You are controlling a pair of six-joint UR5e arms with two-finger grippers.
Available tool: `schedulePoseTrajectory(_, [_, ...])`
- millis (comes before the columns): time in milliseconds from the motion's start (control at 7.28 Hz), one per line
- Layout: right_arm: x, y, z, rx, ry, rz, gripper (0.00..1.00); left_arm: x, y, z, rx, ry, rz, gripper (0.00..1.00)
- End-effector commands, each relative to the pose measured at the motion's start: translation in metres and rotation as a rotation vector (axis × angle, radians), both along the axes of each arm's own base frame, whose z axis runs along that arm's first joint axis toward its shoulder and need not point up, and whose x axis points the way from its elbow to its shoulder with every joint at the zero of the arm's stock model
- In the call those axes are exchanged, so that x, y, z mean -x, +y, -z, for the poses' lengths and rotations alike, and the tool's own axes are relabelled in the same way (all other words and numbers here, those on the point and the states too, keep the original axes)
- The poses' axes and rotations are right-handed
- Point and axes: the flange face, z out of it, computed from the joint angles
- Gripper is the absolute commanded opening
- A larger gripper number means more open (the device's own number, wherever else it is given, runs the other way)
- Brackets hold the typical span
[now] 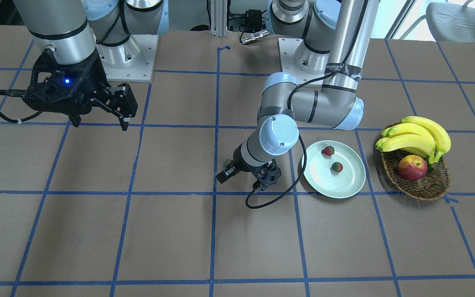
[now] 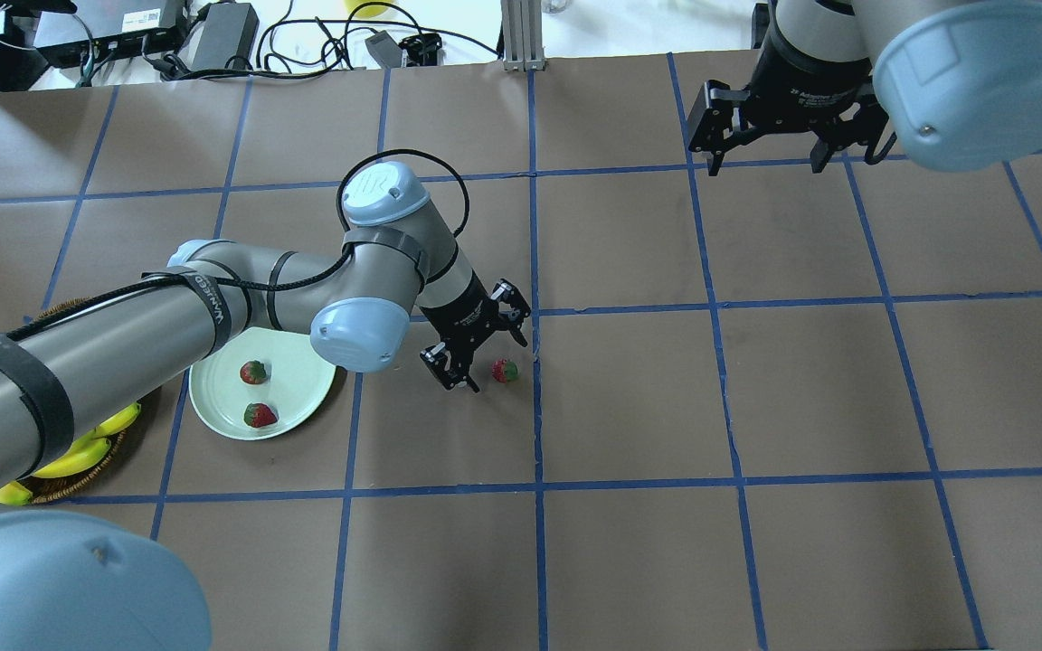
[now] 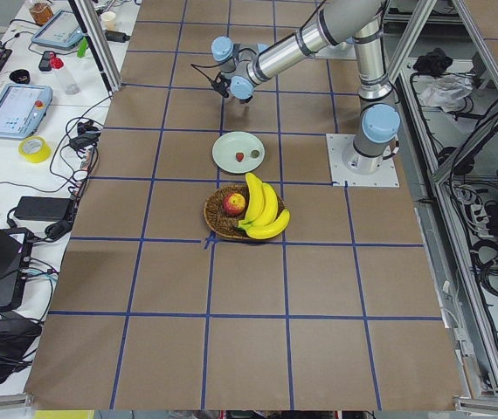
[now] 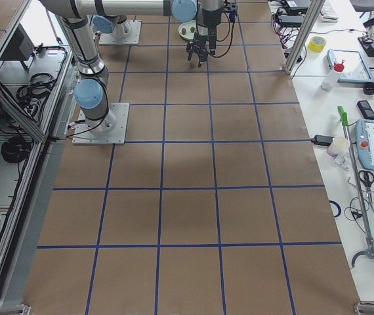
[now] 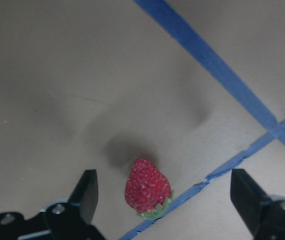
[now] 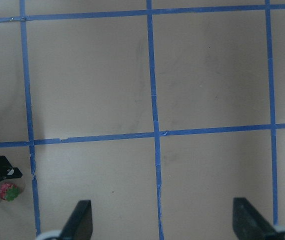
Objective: Collect all strawberries into plate
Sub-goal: 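Lower the left gripper onto the last strawberry and grasp it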
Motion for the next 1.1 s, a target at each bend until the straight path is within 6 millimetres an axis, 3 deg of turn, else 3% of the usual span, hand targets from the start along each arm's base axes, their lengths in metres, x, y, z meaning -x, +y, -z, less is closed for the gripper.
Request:
schedulePoseTrajectory(0, [0.0, 0.0, 0.001, -0.001, 0.001, 0.0, 1.0, 0.002, -0.005, -0.007, 0.02, 0.011, 0.005, 0.0])
schedulePoseTrajectory(412, [0.0, 0.0, 0.001, -0.001, 0.001, 0.0, 1.0, 0.004, -0.027, -0.045, 0.109, 0.018, 0.034, 0.0])
schedulePoseTrajectory(687, [0.0, 0.0, 0.001, -0.001, -0.001, 0.0, 1.0, -0.016, -0.034, -0.072, 0.166, -0.11, 0.157, 0.0])
schedulePoseTrajectory(824, [0.0, 0.0, 0.001, -0.001, 0.001, 0.0, 1.0, -0.037, -0.04, -0.092, 0.148, -0.156, 0.259, 0.0])
schedulePoseTrajectory(962, [0.0, 0.0, 0.001, -0.001, -0.001, 0.0, 1.0, -0.075, -0.04, -0.109, 0.103, -0.212, 0.354, 0.0])
